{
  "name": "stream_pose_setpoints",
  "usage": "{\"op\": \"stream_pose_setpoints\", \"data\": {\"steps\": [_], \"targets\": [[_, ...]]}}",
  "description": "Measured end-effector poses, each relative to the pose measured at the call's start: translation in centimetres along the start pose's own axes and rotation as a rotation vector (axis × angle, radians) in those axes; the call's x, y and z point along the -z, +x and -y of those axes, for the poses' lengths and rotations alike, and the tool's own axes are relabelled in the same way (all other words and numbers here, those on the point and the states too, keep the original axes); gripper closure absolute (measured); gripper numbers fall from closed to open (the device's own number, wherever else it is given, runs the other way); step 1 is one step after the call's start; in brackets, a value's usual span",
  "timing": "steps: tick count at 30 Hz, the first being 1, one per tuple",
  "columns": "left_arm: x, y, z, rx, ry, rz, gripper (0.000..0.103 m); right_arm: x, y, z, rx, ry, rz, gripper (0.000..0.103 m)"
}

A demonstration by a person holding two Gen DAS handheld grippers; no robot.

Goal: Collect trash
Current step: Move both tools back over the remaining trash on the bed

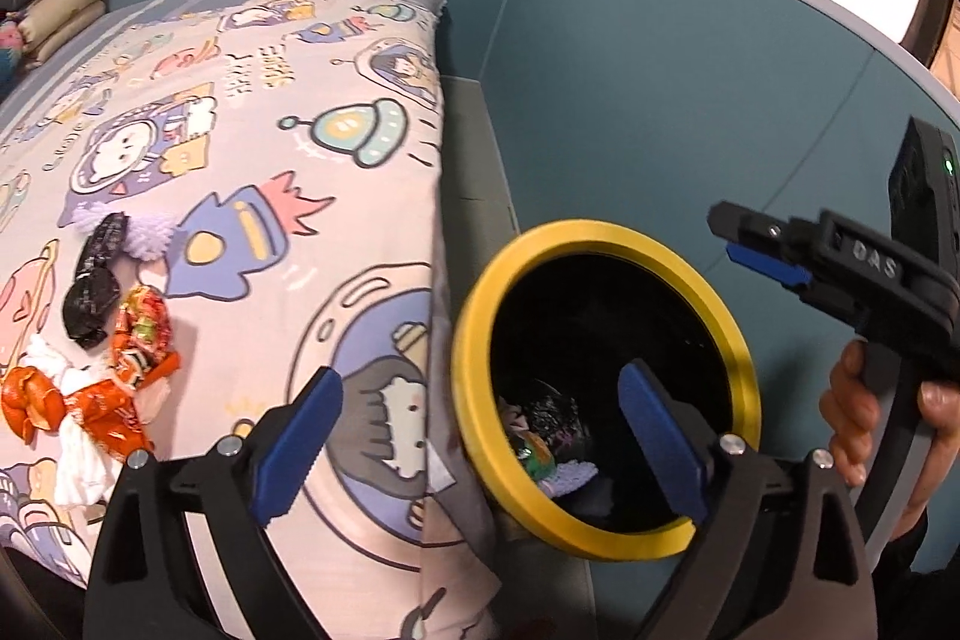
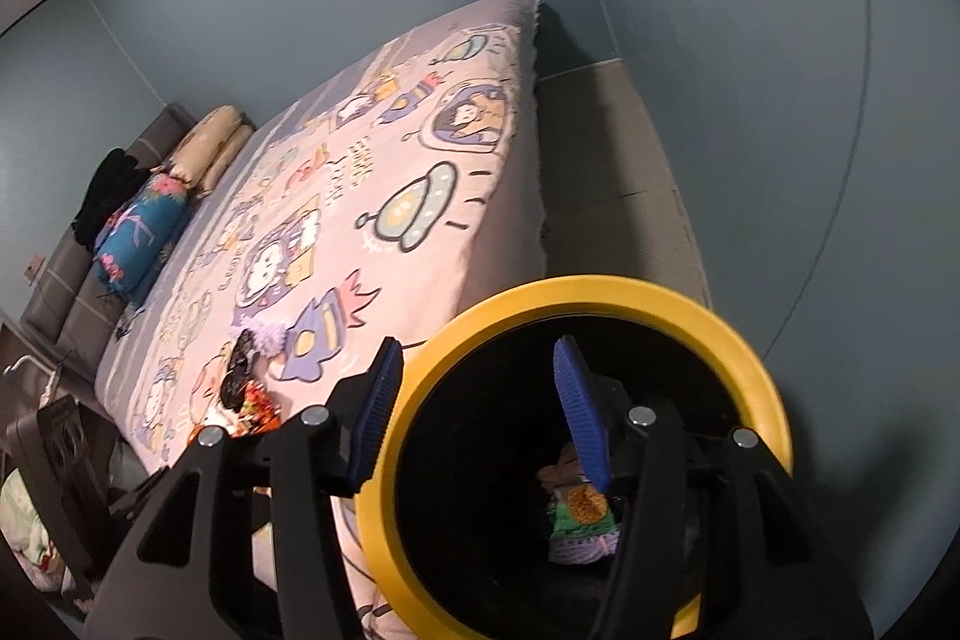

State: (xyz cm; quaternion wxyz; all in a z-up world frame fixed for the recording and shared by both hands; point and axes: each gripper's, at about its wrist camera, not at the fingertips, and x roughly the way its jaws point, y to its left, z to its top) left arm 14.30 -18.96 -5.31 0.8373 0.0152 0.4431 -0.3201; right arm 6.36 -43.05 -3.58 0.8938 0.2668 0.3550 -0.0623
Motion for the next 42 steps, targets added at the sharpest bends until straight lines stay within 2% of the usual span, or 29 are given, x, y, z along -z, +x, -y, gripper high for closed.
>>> {"op": "stream_pose_setpoints", "data": {"steps": [10,19,24,32,42], "targets": [[-0.1,-1.3,-4.7,-0.086,-0.078,0.045,0.011,1.0,0.9,-1.7,-0.049,-0.064,-0.018,0.049],[0.9,-4.9,-11.3,-0.203,-0.151,0.109,0.011,1.7,1.6,-6.8,-0.103,-0.189,-0.033,0.045],[2.0,-7.2,-16.4,-0.3,-0.211,0.132,0.011,2.9,3.3,-10.7,-0.145,-0.265,-0.075,0.045],[5.0,-9.3,-23.9,-0.407,-0.33,0.139,0.011,5.5,6.3,-16.6,-0.199,-0.391,-0.123,0.045],[8.6,-8.7,-30.3,-0.459,-0.443,0.1,0.011,8.1,12.2,-20.8,-0.213,-0.443,-0.262,0.045]]}}
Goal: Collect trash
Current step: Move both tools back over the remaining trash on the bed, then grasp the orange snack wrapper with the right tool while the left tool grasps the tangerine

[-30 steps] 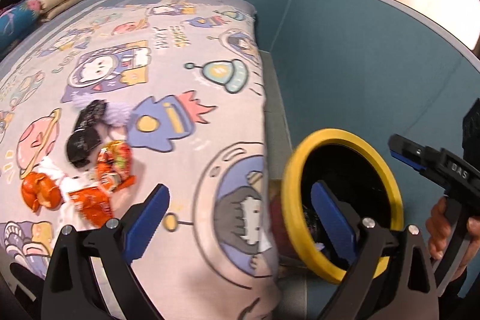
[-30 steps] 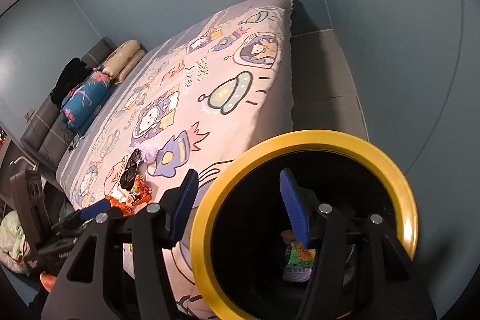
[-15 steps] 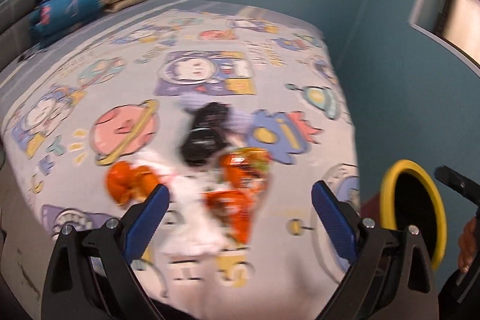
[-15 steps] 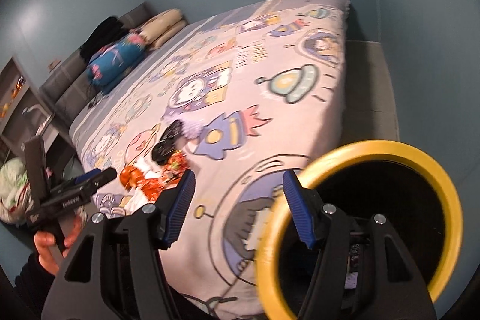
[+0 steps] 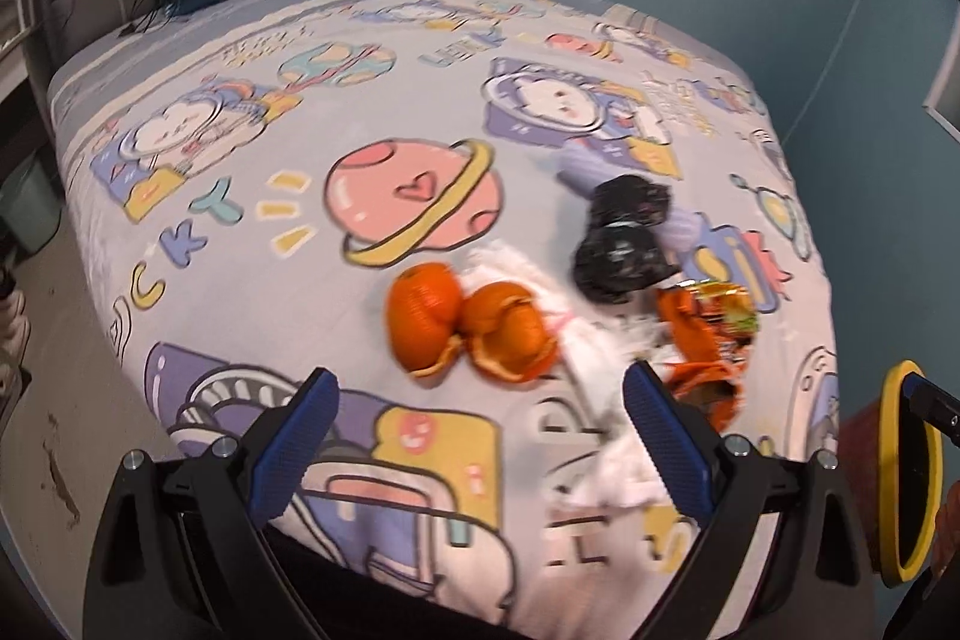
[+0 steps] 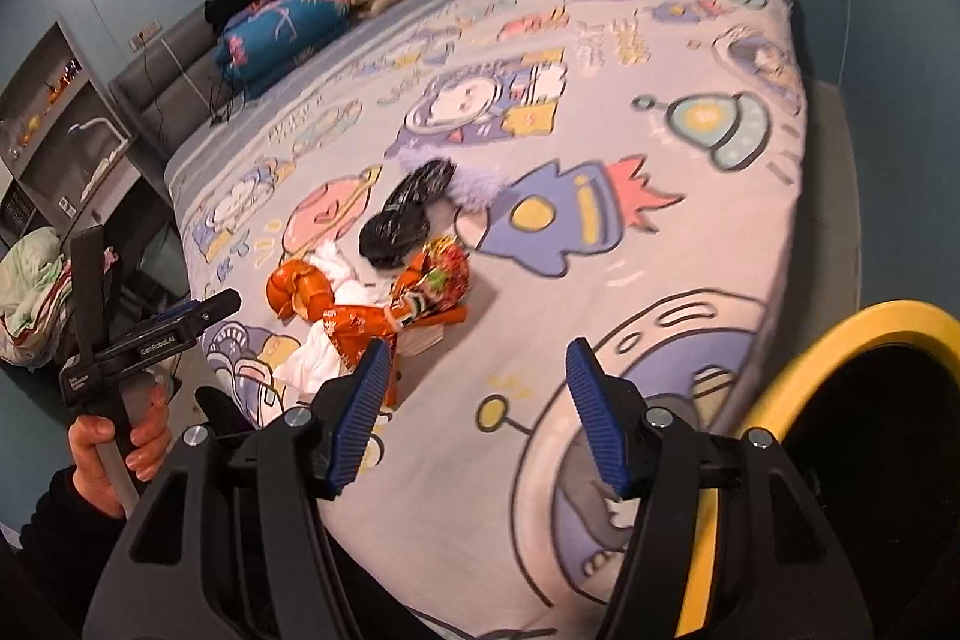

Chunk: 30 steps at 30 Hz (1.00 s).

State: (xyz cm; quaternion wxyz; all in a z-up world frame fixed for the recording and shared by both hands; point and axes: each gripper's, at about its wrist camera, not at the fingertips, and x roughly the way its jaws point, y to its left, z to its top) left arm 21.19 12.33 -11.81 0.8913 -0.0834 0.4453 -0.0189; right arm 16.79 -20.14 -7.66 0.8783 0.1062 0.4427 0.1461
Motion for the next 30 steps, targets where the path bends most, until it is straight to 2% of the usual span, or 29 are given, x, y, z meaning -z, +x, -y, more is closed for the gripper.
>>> {"op": "stream_pose_setpoints", "data": {"steps": [4,8,15,19,26,30], "targets": [[0.4,1.9,-1.8,-0.017,-0.027,-0.035,0.011,-0.5,3.4,-0.5,0.002,0.015,-0.073,0.045],[0.5,3.5,-3.1,-0.026,-0.059,-0.064,0.011,-0.9,5.6,-1.2,0.012,0.004,-0.106,0.045],[-1.0,4.9,-4.1,-0.026,-0.09,-0.054,0.011,-2.3,8.7,-1.9,0.003,0.024,-0.159,0.045],[-1.8,6.0,-5.1,-0.019,-0.137,-0.064,0.011,-2.8,10.7,-2.0,-0.055,0.072,-0.22,0.045],[-2.7,7.7,-5.7,0.003,-0.158,-0.086,0.011,-3.6,13.4,-2.5,-0.084,0.115,-0.299,0.046],[-2.8,8.6,-5.5,0.028,-0.159,-0.111,0.019,-3.6,14.9,-2.6,-0.071,0.136,-0.335,0.051]]}}
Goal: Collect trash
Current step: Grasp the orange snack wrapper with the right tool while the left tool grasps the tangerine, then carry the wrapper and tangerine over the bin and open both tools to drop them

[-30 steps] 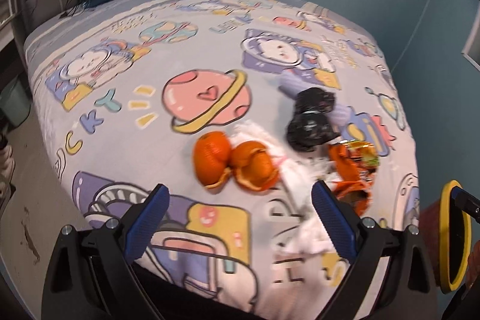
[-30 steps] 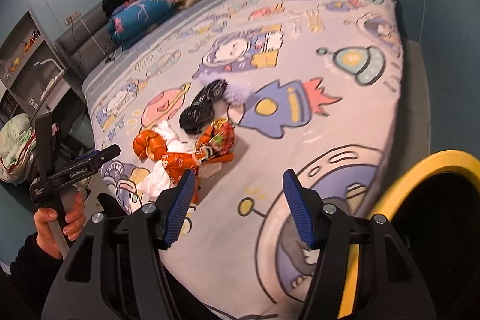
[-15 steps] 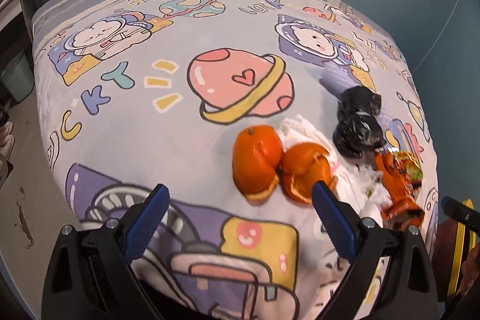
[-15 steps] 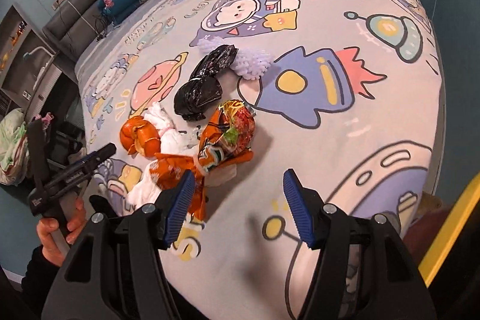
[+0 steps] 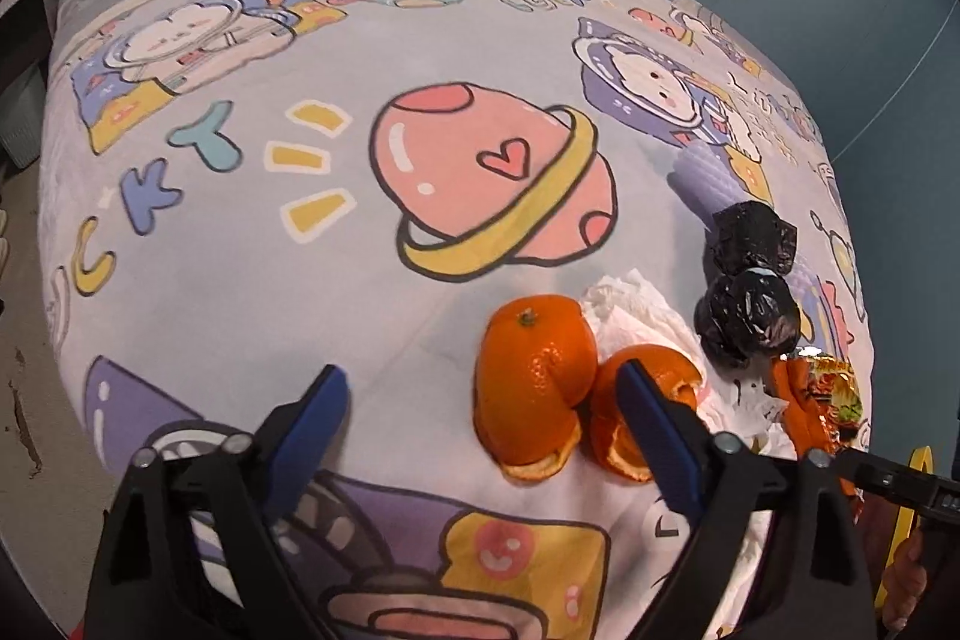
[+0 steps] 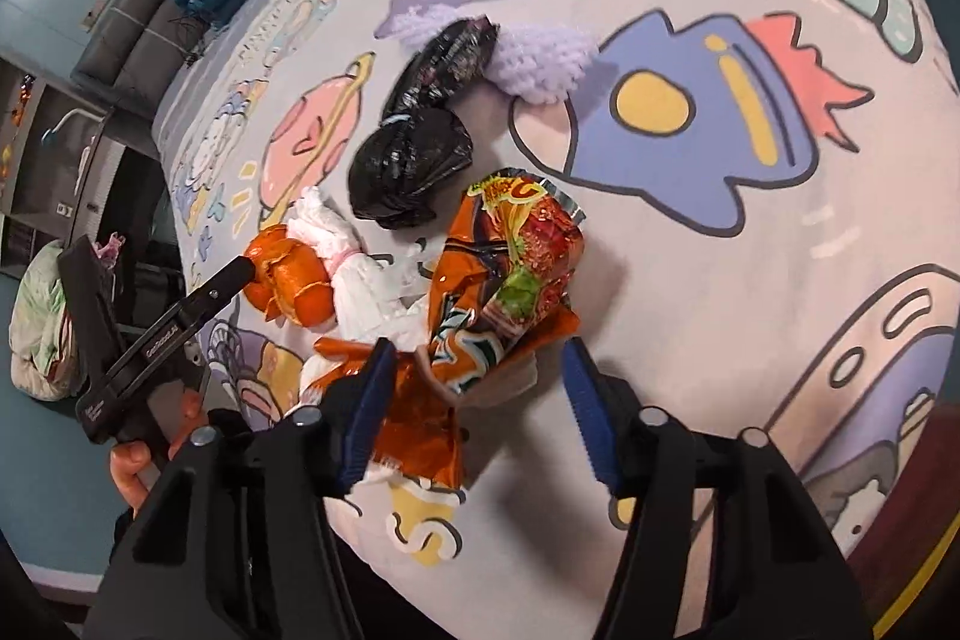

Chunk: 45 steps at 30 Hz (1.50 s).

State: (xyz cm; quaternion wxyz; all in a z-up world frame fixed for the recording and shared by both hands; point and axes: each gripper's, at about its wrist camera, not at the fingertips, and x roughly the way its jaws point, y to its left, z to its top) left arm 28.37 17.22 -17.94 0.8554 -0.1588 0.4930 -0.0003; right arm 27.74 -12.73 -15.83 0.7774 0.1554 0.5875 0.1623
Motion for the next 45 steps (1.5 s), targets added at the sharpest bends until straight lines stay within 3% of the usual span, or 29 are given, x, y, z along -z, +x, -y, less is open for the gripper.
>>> {"op": "stream_pose_setpoints", "data": {"steps": [8,15,18,26,45], "targets": [[0.8,0.9,0.2,0.005,0.011,-0.011,0.024,-0.7,1.1,-1.1,0.018,-0.02,-0.012,0.052],[0.9,1.0,1.2,0.056,0.034,-0.029,0.067,-0.8,1.6,-1.9,0.02,-0.021,-0.006,0.063],[1.0,0.8,1.5,0.062,0.041,-0.03,0.073,-0.6,1.3,-2.1,0.017,-0.026,0.006,0.068],[1.5,0.0,1.1,0.084,0.003,-0.021,0.077,-0.3,-0.5,-2.2,-0.013,-0.029,0.044,0.08],[3.4,-6.4,0.1,0.06,-0.025,0.088,0.078,2.9,-6.6,-0.8,-0.076,-0.032,0.109,0.082]]}}
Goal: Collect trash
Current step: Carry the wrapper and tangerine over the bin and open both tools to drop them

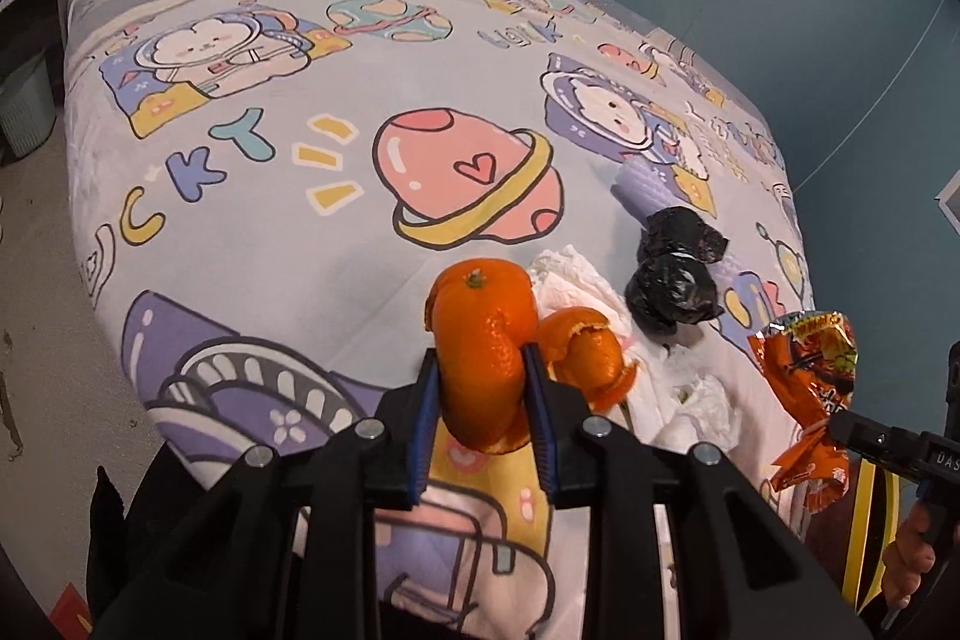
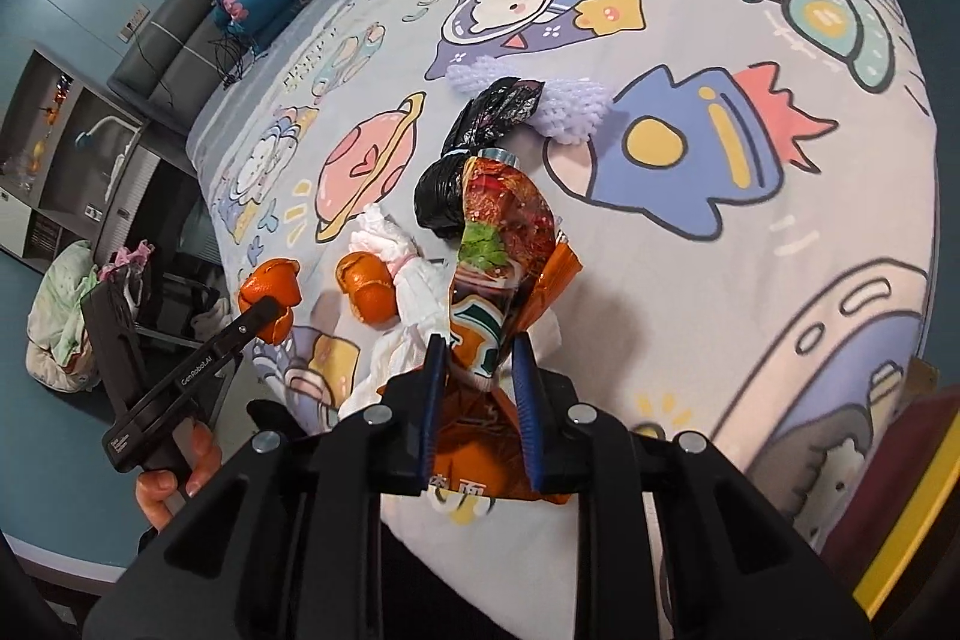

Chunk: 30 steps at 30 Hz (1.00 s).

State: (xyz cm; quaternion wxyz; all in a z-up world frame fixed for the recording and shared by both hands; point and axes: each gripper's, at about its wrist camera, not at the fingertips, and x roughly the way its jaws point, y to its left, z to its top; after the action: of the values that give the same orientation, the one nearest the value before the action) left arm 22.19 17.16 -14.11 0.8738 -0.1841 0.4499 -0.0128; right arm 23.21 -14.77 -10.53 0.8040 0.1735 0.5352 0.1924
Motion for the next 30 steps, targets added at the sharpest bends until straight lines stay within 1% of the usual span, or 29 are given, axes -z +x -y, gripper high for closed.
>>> {"op": "stream_pose_setpoints", "data": {"steps": [5,8,14,22,27,30], "targets": [[1.1,-1.8,1.2,-0.004,0.03,0.028,0.078,1.2,-2.0,0.4,-0.018,-0.002,0.017,0.082],[1.9,-2.5,2.0,0.022,0.032,0.037,0.078,2.0,-3.3,0.8,-0.028,-0.004,0.032,0.082],[3.6,-3.8,4.8,0.076,0.068,0.048,0.078,3.3,-5.7,2.2,-0.031,0.006,0.068,0.082],[5.0,-5.8,10.0,0.136,0.171,0.057,0.078,4.4,-9.9,3.7,-0.012,0.006,0.144,0.082],[5.8,-7.0,13.5,0.178,0.257,0.05,0.078,4.7,-12.1,5.4,-0.006,0.043,0.183,0.082],[6.0,-7.4,15.1,0.193,0.289,0.039,0.078,4.9,-13.3,6.5,0.004,0.064,0.206,0.082]]}}
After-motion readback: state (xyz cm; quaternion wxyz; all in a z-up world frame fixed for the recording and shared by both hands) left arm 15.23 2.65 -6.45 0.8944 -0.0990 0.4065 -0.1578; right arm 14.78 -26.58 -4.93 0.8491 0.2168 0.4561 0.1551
